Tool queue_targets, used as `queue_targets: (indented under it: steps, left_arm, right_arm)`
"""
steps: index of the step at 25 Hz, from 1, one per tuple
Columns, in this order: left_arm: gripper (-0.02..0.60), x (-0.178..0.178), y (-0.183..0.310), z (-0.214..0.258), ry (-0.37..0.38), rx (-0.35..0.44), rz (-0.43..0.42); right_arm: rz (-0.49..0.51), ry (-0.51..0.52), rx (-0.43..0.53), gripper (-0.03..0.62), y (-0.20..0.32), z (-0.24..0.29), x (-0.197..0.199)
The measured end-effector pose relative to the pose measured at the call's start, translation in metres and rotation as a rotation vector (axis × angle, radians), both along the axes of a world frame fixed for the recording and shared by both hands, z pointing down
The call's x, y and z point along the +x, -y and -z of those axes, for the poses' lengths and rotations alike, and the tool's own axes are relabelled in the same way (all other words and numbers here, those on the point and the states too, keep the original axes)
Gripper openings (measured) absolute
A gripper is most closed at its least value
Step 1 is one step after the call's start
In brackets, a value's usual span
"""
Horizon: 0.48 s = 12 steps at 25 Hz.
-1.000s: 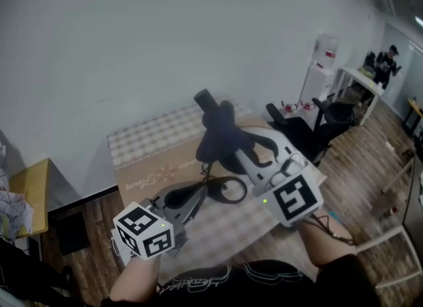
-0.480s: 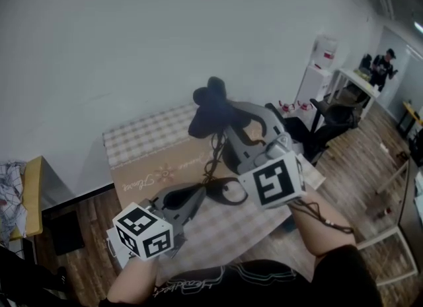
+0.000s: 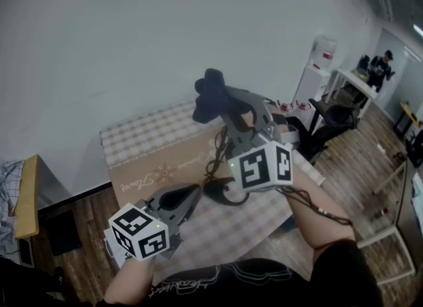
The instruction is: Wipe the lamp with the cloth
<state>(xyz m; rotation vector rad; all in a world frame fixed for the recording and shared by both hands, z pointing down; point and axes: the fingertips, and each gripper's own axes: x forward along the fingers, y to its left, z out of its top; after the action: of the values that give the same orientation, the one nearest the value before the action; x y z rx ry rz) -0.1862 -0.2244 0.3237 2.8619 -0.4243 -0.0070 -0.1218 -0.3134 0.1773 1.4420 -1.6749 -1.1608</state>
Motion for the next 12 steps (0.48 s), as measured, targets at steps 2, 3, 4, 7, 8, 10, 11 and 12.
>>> queue_targets:
  steps: [2, 3, 4, 7, 8, 10, 11, 12]
  left_arm:
    - [-0.002, -0.002, 0.001, -0.002, -0.001, -0.003, 0.002]
    - [-0.002, -0.003, 0.002, -0.003, -0.001, -0.006, 0.003]
    - [-0.002, -0.003, 0.003, -0.005, -0.002, -0.008, 0.003]
    - [-0.002, -0.005, 0.007, -0.007, -0.003, -0.012, 0.002]
    - [-0.002, -0.006, 0.008, -0.008, -0.004, -0.015, 0.003]
    - [-0.002, -0.008, 0.008, -0.01, -0.007, -0.021, 0.005]
    - [-0.002, -0.008, 0.008, -0.012, -0.008, -0.023, 0.005]
    - [-0.002, -0.009, 0.008, -0.013, -0.009, -0.024, 0.005]
  right_arm:
    - [-0.012, -0.008, -0.01, 0.057, 0.006, -0.005, 0.001]
    - [-0.019, -0.014, -0.014, 0.057, 0.009, -0.007, 0.002]
    - [-0.028, -0.025, -0.017, 0.057, 0.011, -0.01, 0.003]
    - [-0.044, -0.048, -0.028, 0.057, 0.018, -0.019, 0.004]
    - [-0.047, -0.044, -0.037, 0.057, 0.02, -0.021, 0.004]
    - [-0.056, -0.033, -0.056, 0.057, 0.021, -0.027, 0.005]
    - [-0.06, -0.028, -0.061, 0.057, 0.022, -0.03, 0.006]
    - [-0.064, -0.026, -0.063, 0.057, 0.022, -0.033, 0.007]
